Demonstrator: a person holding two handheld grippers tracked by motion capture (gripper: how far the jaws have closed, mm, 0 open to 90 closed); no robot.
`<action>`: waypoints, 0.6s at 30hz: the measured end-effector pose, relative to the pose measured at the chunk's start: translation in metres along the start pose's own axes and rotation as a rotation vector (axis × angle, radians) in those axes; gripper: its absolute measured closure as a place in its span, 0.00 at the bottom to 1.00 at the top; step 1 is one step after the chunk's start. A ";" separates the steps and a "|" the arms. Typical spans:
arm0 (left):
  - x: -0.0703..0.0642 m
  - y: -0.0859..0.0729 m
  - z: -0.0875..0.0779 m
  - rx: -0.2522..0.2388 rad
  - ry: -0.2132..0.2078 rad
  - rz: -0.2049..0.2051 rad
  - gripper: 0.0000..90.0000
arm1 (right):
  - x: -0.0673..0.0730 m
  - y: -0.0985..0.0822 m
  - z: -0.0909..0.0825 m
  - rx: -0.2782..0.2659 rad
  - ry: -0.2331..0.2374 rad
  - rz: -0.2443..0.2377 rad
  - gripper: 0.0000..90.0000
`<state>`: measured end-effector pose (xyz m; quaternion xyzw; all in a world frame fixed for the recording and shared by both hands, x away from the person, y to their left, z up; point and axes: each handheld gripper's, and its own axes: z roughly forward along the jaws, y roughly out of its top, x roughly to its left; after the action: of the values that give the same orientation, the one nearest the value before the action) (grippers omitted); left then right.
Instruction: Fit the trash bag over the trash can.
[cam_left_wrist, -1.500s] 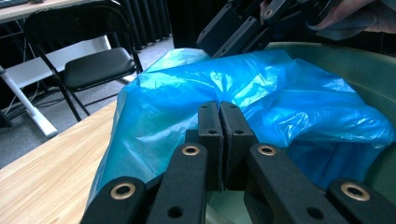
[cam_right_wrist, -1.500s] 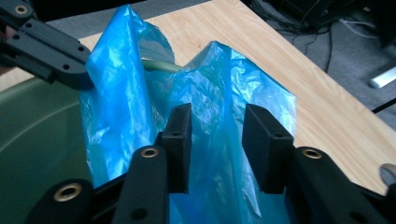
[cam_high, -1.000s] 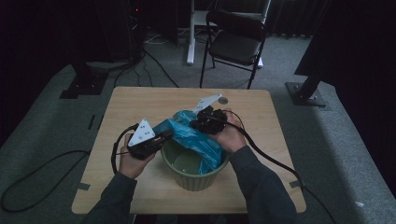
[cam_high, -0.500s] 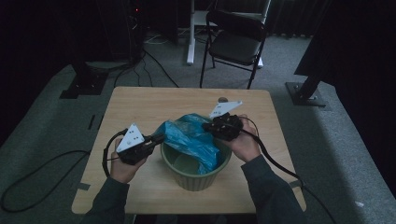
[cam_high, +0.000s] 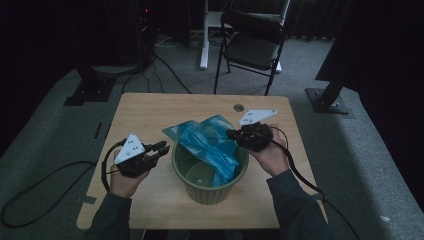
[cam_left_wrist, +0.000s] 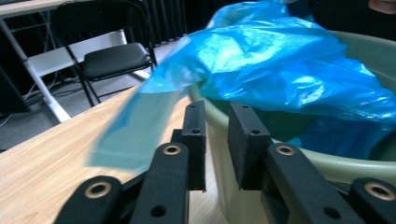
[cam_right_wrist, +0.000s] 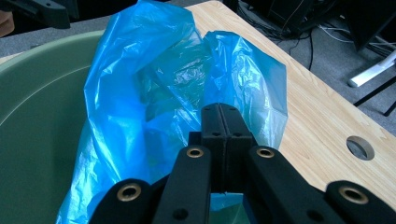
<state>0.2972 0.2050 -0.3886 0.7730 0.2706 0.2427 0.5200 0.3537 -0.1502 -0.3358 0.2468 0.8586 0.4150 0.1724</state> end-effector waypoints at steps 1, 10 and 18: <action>0.000 0.000 0.000 0.000 0.000 0.000 0.81 | 0.000 0.000 0.000 0.000 0.000 0.000 1.00; 0.004 0.025 0.009 -0.007 -0.012 -0.015 0.66 | 0.005 0.000 0.004 -0.003 0.024 -0.013 1.00; 0.003 0.042 0.031 0.032 -0.032 -0.027 0.58 | 0.007 0.001 0.006 -0.001 0.029 -0.021 1.00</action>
<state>0.3263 0.1731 -0.3591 0.7812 0.2768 0.2190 0.5150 0.3508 -0.1420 -0.3389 0.2314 0.8633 0.4173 0.1643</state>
